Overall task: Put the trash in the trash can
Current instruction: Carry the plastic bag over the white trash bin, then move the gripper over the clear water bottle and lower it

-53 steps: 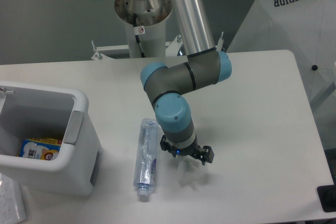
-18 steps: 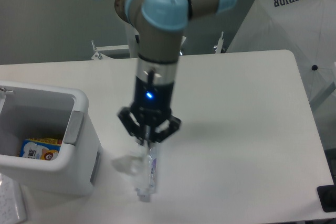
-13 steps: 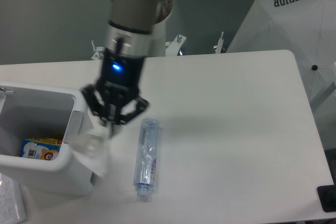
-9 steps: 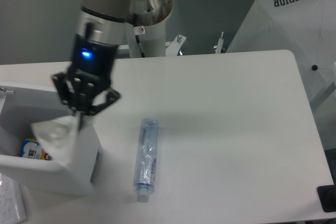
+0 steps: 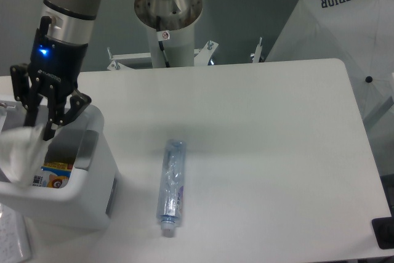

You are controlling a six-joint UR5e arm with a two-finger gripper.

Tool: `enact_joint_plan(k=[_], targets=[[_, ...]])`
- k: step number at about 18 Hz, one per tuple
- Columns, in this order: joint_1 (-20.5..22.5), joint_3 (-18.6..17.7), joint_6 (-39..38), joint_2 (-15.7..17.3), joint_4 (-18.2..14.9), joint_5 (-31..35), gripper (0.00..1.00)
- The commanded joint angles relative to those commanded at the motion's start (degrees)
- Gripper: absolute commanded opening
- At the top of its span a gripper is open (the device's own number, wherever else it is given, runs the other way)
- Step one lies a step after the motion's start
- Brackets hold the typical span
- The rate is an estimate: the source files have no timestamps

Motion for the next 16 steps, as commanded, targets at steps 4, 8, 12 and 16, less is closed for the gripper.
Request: enact_joint_plan(k=[4, 8, 12, 16], targets=[[1.1, 0.3, -0.1, -0.5, 0.2, 0.1, 1.0], [7.7, 1.0, -1.1, -3.2, 0.4, -0.4, 1.0], [12.7, 2.3, -3.4, -6.6, 0.4, -0.5, 1.0], [16.3, 6.9, -7.3, -11.9, 0.0, -0.2, 1.0]])
